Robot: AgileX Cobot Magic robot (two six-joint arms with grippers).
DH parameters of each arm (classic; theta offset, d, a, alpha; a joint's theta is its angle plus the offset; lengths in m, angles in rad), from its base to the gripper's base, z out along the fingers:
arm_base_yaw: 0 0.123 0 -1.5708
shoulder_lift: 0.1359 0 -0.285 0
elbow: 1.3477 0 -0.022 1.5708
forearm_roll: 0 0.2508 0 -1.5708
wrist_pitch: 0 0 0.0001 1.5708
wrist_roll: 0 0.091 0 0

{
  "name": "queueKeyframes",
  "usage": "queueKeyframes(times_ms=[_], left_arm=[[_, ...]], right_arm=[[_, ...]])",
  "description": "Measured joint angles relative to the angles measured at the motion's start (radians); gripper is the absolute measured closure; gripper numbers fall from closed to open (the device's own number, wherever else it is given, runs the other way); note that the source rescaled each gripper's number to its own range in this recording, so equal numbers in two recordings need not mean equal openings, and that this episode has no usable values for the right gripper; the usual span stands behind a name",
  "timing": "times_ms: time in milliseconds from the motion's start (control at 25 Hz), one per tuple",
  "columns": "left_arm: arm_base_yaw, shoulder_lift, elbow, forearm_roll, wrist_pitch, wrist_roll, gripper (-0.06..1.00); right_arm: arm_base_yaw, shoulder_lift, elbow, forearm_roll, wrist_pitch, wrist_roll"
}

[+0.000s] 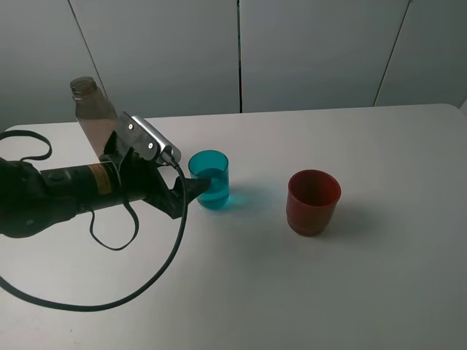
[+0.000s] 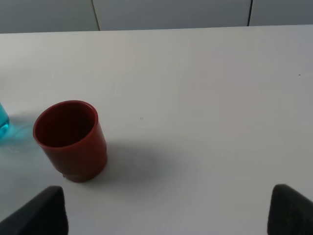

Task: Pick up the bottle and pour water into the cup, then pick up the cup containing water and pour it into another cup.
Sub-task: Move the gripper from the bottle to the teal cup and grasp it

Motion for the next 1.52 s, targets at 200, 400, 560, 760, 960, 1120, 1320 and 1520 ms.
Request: queueKeyframes(times_ms=[200, 400, 560, 760, 960, 1120, 1320, 1520], left_arm=[[0.031, 0.039, 0.000, 0.056, -0.033, 0.016, -0.04], [0.100, 0.046, 0.000, 0.164, -0.048, 0.022, -0.04], [0.162, 0.046, 0.000, 0.294, -0.050, 0.010, -0.04], [0.235, 0.046, 0.000, 0.495, -0.121, 0.008, -0.04], [0.280, 0.046, 0.000, 0.517, -0.176, 0.026, -0.04], [0.319, 0.056, -0.002, 0.561, -0.269, 0.070, -0.04], [0.350, 0.149, -0.004, 0.649, -0.372, 0.130, -0.04], [0.356, 0.240, -0.041, 0.662, -0.376, 0.140, -0.04]], right_arm=[[0.000, 0.000, 0.000, 0.000, 0.000, 0.000], [0.000, 0.000, 0.000, 0.000, 0.000, 0.000], [0.000, 0.000, 0.000, 0.000, 0.000, 0.000], [0.000, 0.000, 0.000, 0.000, 0.000, 0.000], [0.000, 0.000, 0.000, 0.000, 0.000, 0.000], [0.000, 0.000, 0.000, 0.000, 0.000, 0.000], [0.000, 0.000, 0.000, 0.000, 0.000, 0.000], [0.000, 0.000, 0.000, 0.000, 0.000, 0.000]])
